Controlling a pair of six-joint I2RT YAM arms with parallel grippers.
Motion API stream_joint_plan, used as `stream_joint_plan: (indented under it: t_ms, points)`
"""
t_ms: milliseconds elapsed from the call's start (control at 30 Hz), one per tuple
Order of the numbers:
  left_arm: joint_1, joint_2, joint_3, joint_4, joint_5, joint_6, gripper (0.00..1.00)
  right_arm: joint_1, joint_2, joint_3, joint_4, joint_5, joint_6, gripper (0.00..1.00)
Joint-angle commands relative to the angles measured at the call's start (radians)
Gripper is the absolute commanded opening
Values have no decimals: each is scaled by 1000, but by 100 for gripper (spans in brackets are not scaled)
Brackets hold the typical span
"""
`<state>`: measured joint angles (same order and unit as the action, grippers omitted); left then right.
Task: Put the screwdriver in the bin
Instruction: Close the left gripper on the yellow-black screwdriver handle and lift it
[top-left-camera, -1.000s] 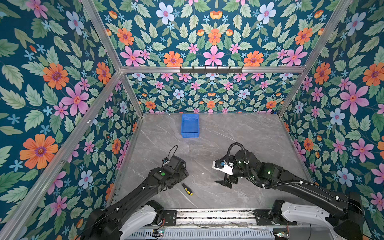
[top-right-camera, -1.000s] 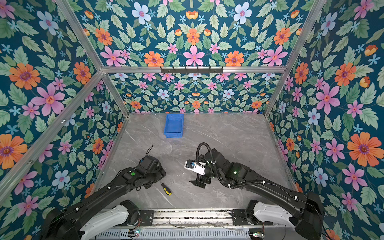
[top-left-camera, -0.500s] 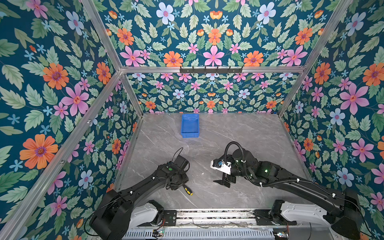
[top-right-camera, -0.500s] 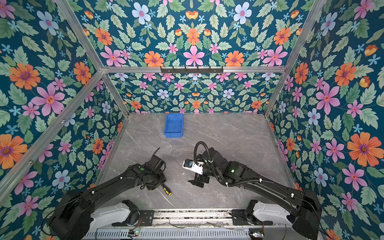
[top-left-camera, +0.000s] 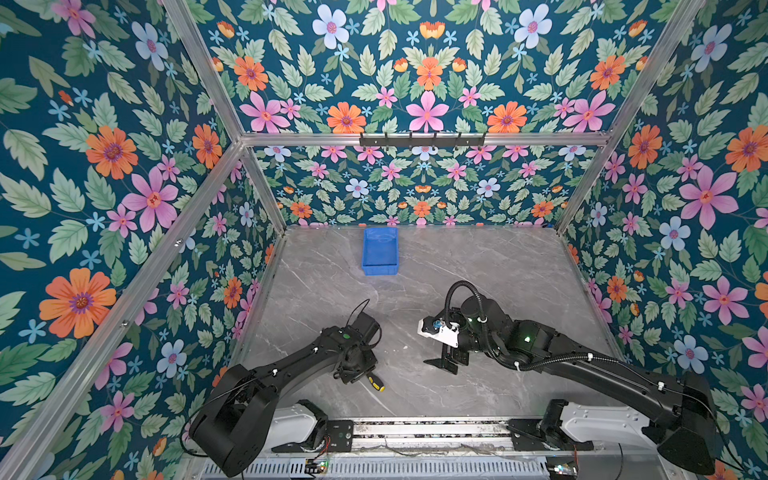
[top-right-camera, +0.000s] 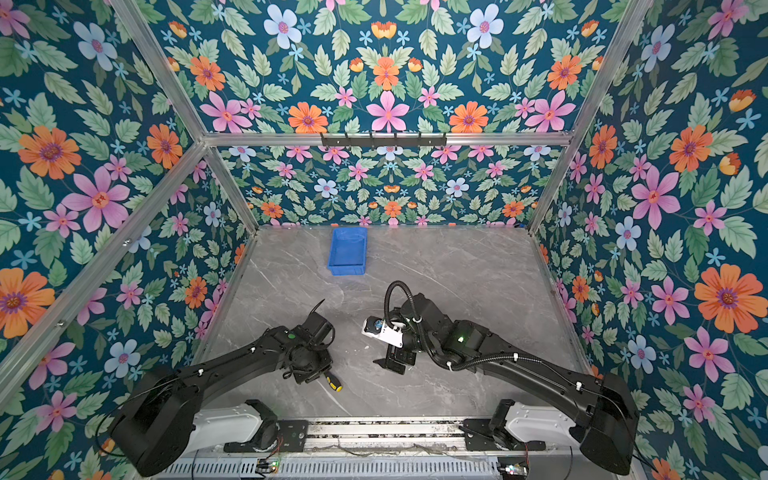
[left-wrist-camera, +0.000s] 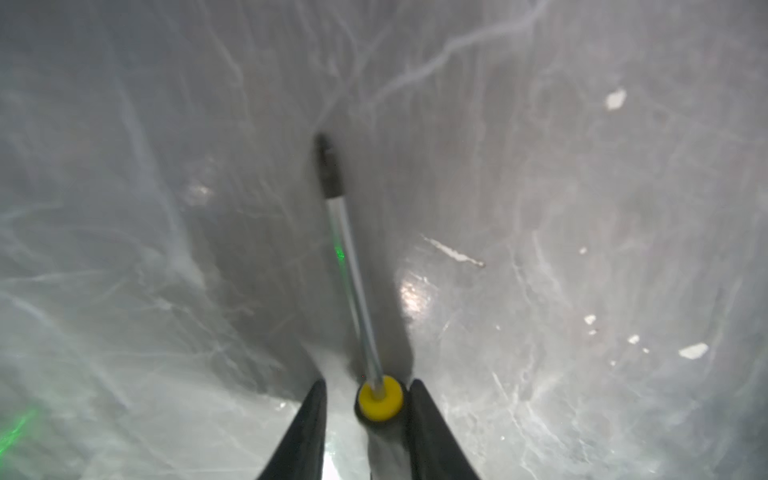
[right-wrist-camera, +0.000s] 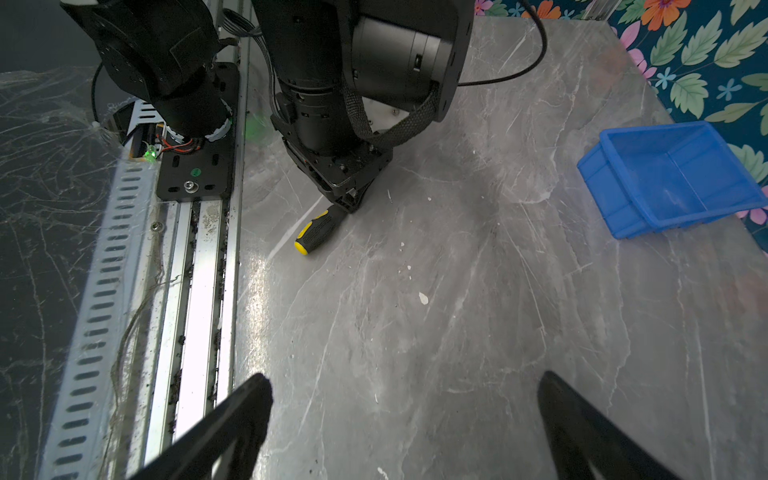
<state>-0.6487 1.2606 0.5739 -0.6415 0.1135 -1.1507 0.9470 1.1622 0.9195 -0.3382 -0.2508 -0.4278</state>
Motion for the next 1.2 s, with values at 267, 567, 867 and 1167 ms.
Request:
stream_joint_plan:
  t_ms: [267, 567, 867, 1167]
  points:
    - [1, 50, -26, 35, 8, 5, 26, 0, 1, 1, 21, 2, 6, 99]
    - [1, 56, -56, 49, -7, 0, 10, 1, -13, -5, 23, -10, 8, 99]
    - [1, 9, 12, -10, -98, 13, 0, 0, -18, -2, 17, -51, 10, 99]
    - [0, -22, 127, -60, -210, 73, 0, 0, -19, -10, 40, -37, 26, 99]
